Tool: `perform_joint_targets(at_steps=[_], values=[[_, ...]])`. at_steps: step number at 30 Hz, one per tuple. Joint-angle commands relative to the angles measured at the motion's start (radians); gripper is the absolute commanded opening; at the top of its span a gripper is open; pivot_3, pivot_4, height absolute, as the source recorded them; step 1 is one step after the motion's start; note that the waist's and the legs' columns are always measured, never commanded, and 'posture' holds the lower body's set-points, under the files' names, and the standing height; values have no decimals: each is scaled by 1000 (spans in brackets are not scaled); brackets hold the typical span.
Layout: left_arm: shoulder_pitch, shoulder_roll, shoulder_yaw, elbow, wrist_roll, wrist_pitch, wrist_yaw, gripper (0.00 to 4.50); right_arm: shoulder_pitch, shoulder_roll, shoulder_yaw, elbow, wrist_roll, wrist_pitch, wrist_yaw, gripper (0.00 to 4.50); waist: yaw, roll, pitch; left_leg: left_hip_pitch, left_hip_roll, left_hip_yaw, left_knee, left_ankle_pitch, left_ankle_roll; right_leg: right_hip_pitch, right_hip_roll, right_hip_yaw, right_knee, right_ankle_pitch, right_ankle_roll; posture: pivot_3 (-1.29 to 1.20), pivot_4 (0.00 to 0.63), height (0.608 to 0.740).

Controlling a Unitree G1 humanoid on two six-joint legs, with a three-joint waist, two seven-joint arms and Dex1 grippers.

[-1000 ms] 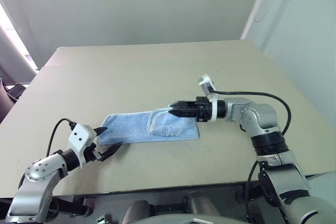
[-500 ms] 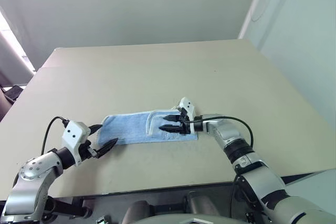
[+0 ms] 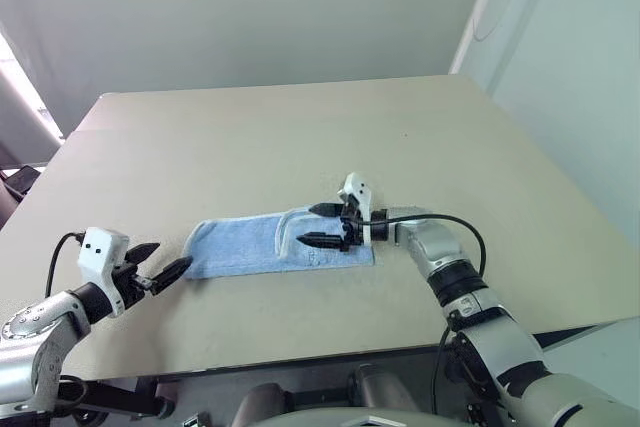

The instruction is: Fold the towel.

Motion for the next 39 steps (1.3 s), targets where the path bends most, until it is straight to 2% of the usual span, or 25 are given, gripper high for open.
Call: perform_joint_targets(at_steps=[1, 4, 10, 16, 20, 30, 35, 39], values=[[-48, 4, 12, 25, -18, 55, 32, 4402, -10, 8, -27, -95, 37, 74, -33, 4486, 0, 0, 0, 0, 0, 0, 0, 0, 0, 0, 0, 0, 0, 0, 0, 0, 0, 740], [-85, 23, -45, 57, -4, 161, 52, 4402, -17, 8, -28, -106, 44, 135, -51, 4486, 0, 0, 0, 1, 0, 0, 0, 0, 0, 0, 0, 0, 0, 0, 0, 0, 0, 740], [-125, -16, -84, 69, -69, 307, 48, 4402, -73, -6, -46, -35, 51, 245, -75, 4486, 2, 1, 0, 0, -1, 0, 0, 0, 0, 0, -1, 0, 0, 0, 0, 0, 0, 740], [-131, -43, -127, 39, -73, 354, 29, 4402, -86, -18, -54, -21, 46, 266, -89, 4486, 9, 3, -1, 1, -2, 0, 0, 0, 0, 1, -2, 0, 0, 0, 0, 0, 0, 740], [-133, -73, -139, -1, -93, 374, 28, 3625, -90, -17, -50, -18, 40, 267, -97, 4500, 12, 4, -1, 0, -3, 0, 0, 0, 0, 1, -4, 0, -2, 0, 0, 0, 0, 740], [-153, -72, -161, 9, -78, 363, 31, 46, -90, -26, -57, -2, 29, 243, -110, 4500, 15, 4, -1, -1, -3, 0, 0, 0, 0, 1, -4, 0, -3, 0, 0, 0, 0, 740], [-139, -52, -119, -8, -91, 342, 16, 15, -79, -30, -57, -15, 32, 243, -115, 4500, 12, 4, -1, -1, -3, 0, -1, 0, 0, 1, -4, 0, -3, 0, 0, 0, 0, 740], [-133, 6, -104, -1, -33, 328, 56, 15, -67, -46, -62, -55, 48, 250, -95, 4500, 2, 3, -1, -1, -3, 0, -1, 0, 0, 0, -4, 0, -3, 0, 0, 0, 0, 740]])
